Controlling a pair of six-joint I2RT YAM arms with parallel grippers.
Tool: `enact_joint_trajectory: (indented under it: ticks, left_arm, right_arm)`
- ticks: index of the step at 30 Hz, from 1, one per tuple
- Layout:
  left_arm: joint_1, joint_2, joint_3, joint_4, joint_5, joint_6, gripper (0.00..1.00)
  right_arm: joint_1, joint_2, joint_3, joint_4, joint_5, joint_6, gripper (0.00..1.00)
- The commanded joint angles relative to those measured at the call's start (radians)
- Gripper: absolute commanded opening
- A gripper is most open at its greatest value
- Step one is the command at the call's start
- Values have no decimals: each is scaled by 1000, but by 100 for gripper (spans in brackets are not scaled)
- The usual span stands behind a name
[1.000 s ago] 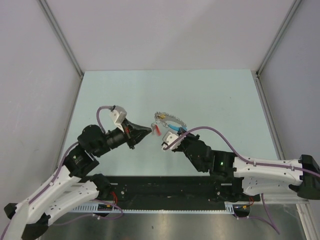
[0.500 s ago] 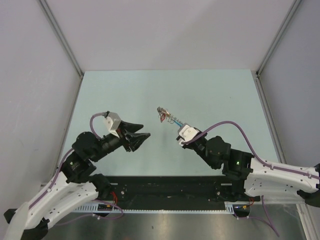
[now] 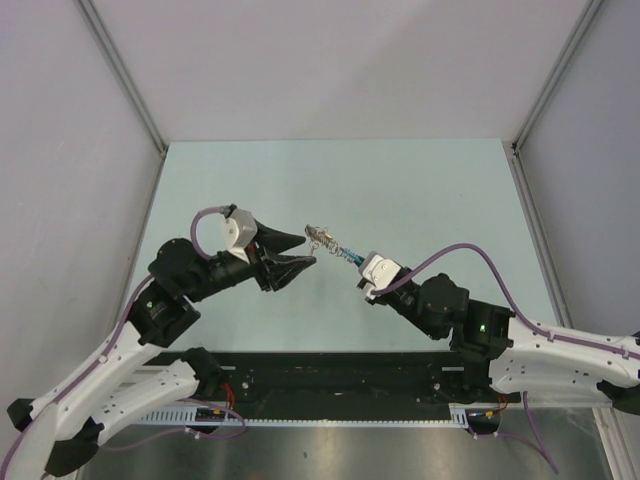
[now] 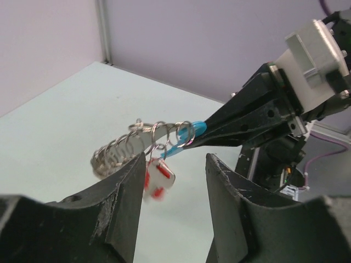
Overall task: Remove the keys from the keyring
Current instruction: Pick up the key from the keyring.
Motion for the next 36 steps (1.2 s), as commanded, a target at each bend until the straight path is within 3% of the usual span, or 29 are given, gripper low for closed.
enact_joint_trajectory:
  ticks: [1, 10, 14, 20, 22, 24, 31, 36]
  left_arm:
    - [5, 27, 48, 59, 115, -31, 52]
    - [5, 62, 10, 130, 81, -27, 52]
    - [5, 59, -46, 263, 109, -82, 47]
    - [5, 68, -49, 262, 135, -113, 31]
    - [3, 67, -58, 264, 126, -117, 32]
    - [3, 79, -58, 260, 118, -117, 41]
    - [-21, 99, -64, 290, 124, -131, 42]
    - [-67, 88, -73, 245, 56, -114, 49]
  right_arm:
    - [15, -23, 5, 61, -8, -8, 0]
    - [48, -25, 0, 65, 17, -22, 0]
    - [55, -20, 0, 68, 34, -33, 0]
    - [58, -22, -1, 64, 75, -30, 0]
    - [58, -26, -6, 65, 81, -28, 0]
    - [59, -29, -10, 70, 83, -25, 0]
    - [58, -22, -23, 88, 103, -22, 0]
    - [56, -23, -23, 99, 117, -23, 0]
